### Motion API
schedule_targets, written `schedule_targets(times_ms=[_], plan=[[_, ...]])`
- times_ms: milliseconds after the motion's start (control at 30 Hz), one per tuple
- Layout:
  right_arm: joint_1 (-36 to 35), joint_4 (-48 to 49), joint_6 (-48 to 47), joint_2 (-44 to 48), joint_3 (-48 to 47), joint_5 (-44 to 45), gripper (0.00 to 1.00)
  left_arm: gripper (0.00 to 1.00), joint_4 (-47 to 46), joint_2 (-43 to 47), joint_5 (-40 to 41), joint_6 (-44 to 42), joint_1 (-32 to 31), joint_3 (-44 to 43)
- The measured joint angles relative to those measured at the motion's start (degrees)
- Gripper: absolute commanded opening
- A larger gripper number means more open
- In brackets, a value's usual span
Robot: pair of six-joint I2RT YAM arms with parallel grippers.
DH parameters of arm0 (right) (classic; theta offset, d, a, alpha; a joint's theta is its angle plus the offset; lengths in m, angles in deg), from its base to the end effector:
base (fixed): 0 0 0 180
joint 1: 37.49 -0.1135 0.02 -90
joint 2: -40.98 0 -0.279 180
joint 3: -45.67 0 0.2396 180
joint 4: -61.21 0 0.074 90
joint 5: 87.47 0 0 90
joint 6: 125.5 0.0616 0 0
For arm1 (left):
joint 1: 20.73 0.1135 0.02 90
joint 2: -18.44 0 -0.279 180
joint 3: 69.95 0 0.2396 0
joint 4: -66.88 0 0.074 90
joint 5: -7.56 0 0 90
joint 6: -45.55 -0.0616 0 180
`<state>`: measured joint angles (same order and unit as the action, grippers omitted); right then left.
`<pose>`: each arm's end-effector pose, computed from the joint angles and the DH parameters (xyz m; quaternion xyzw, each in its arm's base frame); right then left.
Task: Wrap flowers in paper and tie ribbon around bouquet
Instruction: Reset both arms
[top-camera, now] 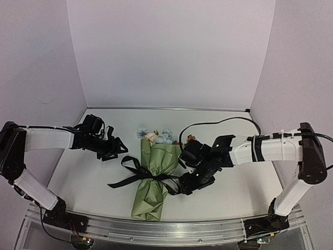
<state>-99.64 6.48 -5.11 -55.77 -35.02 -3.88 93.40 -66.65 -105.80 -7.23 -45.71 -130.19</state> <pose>0.1469 0.2928 0.1966 -0.2783 0.9443 0.1585 0.0753 0.2571 -0.1467 0.1888 -0.0319 0.9260 -0.3309 0.1787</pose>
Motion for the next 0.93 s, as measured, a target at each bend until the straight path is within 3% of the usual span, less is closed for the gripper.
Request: schedule_targets(times_ms=[33, 67, 267, 567, 933], plan=[[0.2, -0.2, 0.3, 1.2, -0.1, 0.3, 0.98, 0.96, 0.7, 1.3, 0.4, -0.1, -0.3, -0.6], [0.4, -0.4, 0.7, 2.5, -0.1, 0.6, 0.98, 0.99, 1.4, 2.5, 0.9, -0.5, -0.5, -1.1], [4.0, -0.1, 1.6, 11.6, 0.9, 5.0, 0.98, 1.00, 4.0, 9.4, 3.0, -2.9, -1.0, -4.7], [7.5, 1.0, 2.2, 25.7, 10.3, 18.1, 0.98, 1.00, 4.8, 18.3, 10.0, -5.2, -1.1, -7.0], [7.6, 1.7, 2.0, 39.5, 18.2, 30.0, 0.98, 1.00, 5.7, 21.8, 16.5, -5.9, -1.2, -8.6]])
